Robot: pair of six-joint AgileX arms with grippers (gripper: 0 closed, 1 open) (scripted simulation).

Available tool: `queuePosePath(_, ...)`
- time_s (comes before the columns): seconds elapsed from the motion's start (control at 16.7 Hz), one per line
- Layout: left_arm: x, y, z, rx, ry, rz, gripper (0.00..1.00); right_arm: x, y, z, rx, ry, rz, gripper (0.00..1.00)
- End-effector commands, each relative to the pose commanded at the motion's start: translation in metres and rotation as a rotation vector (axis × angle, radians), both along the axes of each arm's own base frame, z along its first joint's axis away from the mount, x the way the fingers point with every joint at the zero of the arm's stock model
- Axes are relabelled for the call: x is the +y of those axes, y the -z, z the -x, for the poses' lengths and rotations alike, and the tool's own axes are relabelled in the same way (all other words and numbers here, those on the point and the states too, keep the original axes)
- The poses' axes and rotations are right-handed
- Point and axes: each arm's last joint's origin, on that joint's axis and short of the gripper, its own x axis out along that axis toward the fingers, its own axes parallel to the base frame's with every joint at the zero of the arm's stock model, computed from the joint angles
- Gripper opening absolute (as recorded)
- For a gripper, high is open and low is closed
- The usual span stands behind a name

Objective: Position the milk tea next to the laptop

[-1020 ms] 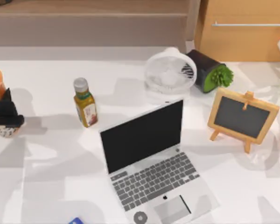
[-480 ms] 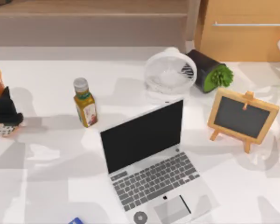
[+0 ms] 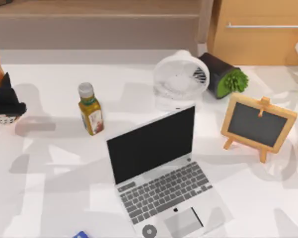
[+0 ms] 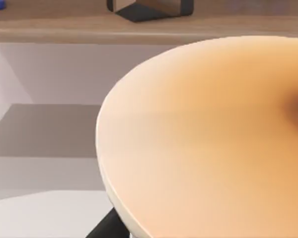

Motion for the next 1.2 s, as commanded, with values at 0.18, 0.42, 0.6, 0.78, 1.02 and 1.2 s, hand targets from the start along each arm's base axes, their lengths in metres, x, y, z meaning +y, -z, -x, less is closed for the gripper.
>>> queuePosePath(0.18,-0.024,-0.031,-0.023,-0.111,-0.022,0.060,0.00,0.000,0.000,0.000,0.000,0.000,0.000,1.00)
queuePosePath(0.42,-0.085,-0.075,-0.051,-0.173,-0.045,0.216,0.00,0.000,0.000,0.000,0.000,0.000,0.000,1.00)
queuePosePath(0.6,-0.152,-0.106,-0.057,-0.146,-0.054,0.346,0.00,0.000,0.000,0.000,0.000,0.000,0.000,1.00)
queuePosePath(0.78,-0.227,-0.130,-0.042,-0.074,-0.060,0.441,0.00,0.000,0.000,0.000,0.000,0.000,0.000,1.00)
queuePosePath(1.02,-0.326,-0.139,0.013,0.045,-0.060,0.451,0.00,0.000,0.000,0.000,0.000,0.000,0.000,1.00)
queuePosePath(1.2,-0.385,-0.121,0.069,0.107,-0.051,0.358,0.00,0.000,0.000,0.000,0.000,0.000,0.000,1.00)
